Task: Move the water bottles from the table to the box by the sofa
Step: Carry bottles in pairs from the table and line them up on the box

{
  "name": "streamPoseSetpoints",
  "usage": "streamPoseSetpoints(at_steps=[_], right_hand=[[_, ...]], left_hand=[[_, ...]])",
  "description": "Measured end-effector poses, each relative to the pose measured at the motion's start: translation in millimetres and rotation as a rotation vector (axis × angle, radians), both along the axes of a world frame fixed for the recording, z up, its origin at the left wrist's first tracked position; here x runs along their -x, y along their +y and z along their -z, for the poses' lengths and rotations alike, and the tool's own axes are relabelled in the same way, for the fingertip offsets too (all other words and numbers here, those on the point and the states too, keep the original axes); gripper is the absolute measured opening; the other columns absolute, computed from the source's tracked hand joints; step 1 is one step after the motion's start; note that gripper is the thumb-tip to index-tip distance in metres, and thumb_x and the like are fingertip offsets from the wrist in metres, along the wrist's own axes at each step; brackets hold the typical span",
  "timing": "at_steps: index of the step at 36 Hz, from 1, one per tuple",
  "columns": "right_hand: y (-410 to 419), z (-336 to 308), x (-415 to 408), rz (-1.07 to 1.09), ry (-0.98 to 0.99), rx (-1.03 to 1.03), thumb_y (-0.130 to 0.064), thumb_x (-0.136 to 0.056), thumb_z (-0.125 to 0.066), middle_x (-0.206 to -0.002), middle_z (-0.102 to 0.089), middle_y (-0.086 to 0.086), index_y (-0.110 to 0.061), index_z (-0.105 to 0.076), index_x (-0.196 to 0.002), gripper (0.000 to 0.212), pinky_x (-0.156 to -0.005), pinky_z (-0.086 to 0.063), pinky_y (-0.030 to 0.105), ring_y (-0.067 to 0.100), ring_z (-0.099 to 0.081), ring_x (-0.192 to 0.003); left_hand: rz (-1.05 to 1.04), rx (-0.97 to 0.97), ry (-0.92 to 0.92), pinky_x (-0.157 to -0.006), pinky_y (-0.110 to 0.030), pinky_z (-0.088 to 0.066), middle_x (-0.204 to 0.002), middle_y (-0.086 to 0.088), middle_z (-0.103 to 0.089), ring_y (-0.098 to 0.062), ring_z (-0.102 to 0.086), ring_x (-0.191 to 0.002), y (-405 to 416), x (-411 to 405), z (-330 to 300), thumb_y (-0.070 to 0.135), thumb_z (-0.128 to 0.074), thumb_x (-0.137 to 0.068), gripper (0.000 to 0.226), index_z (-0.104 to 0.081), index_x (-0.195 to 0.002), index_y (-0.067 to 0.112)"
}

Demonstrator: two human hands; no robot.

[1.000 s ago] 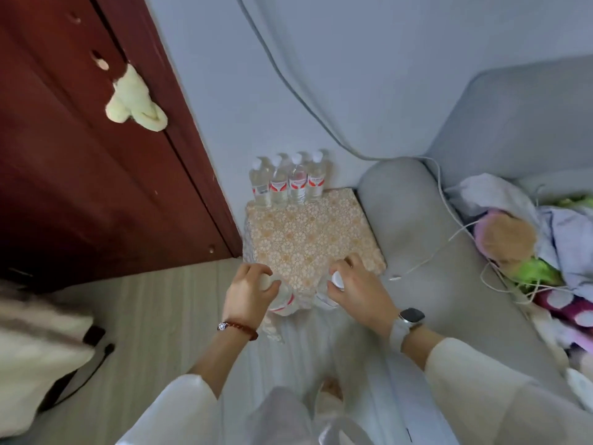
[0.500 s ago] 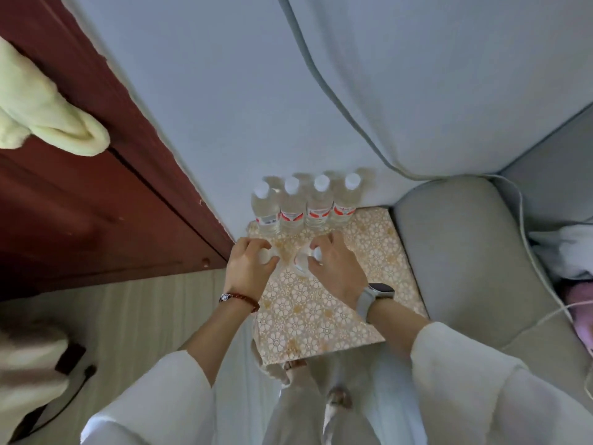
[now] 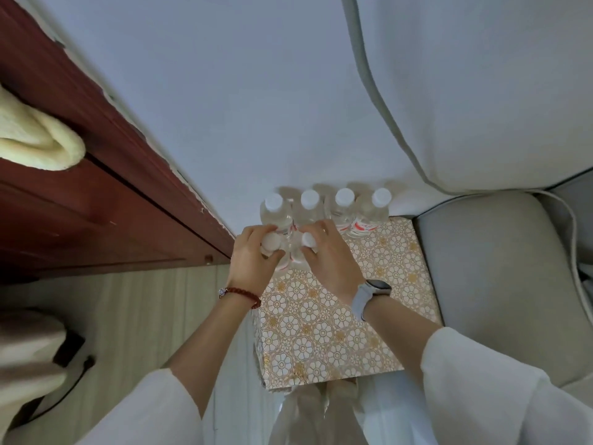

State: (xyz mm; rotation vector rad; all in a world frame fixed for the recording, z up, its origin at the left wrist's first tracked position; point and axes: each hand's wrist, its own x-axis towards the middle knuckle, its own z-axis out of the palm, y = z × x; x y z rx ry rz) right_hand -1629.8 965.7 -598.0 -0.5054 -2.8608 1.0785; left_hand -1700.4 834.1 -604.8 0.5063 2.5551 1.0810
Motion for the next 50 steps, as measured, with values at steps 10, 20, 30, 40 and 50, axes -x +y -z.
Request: streamPoseSetpoints(at_steps=[10, 20, 30, 40, 50], right_hand=[[-10, 27, -1, 0.232, -0.082, 0.252, -0.021, -0.085, -0.060, -0.132, -0.042, 0.012, -0.014, -0.040, -0.127, 0.047, -0.096, -0.037, 0.029, 0.025, -0.038, -0.124], [3, 29, -2, 0.177, -0.044, 0.338, -0.011, -0.089, -0.055, -0.125, -0.054, 0.004, -0.020, -0.046, -0.120, 0.034, -0.095, -0.035, 0.027, 0.020, -0.046, -0.120], [10, 25, -1, 0.123, -0.051, 0.290, -0.005, -0.089, -0.052, -0.125, -0.052, 0.006, -0.012, -0.045, -0.122, 0.034, -0.092, -0.029, 0.022, 0.021, -0.042, -0.120], [3, 23, -9, 0.172, 0.043, 0.258, -0.004, -0.089, -0.050, -0.118, -0.056, 0.004, -0.012, -0.049, -0.116, 0.027, -0.088, -0.034, 0.024, 0.020, -0.046, -0.116], [9, 27, -6, 0.192, -0.004, 0.339, -0.008, -0.089, -0.053, -0.124, -0.054, 0.005, -0.014, -0.047, -0.120, 0.032, -0.095, -0.033, 0.024, 0.019, -0.045, -0.120]], left_hand=[[-0.119, -0.035, -0.190, -0.094, -0.024, -0.033, -0.129, -0.007, -0.049, -0.019, -0.045, -0.118, -6, -7, 25, 0.014, -0.076, -0.069, 0.059, -0.051, -0.123, 0.018], [-0.214, -0.113, -0.186, -0.093, -0.027, -0.037, -0.123, -0.005, -0.056, -0.021, -0.050, -0.113, 6, -9, 20, 0.013, -0.076, -0.068, 0.054, -0.056, -0.118, 0.019], [-0.196, -0.111, -0.202, -0.096, -0.029, -0.038, -0.123, -0.005, -0.058, -0.021, -0.051, -0.113, 12, -5, 17, 0.012, -0.076, -0.067, 0.057, -0.055, -0.120, 0.017], [-0.126, -0.105, -0.210, -0.093, -0.020, -0.034, -0.125, -0.002, -0.058, -0.011, -0.050, -0.109, 13, -5, 12, 0.011, -0.075, -0.069, 0.055, -0.055, -0.120, 0.017], [-0.119, -0.072, -0.236, -0.076, -0.010, -0.034, -0.115, 0.000, -0.063, -0.006, -0.049, -0.092, 12, -5, 13, 0.015, -0.073, -0.073, 0.052, -0.054, -0.120, 0.023]])
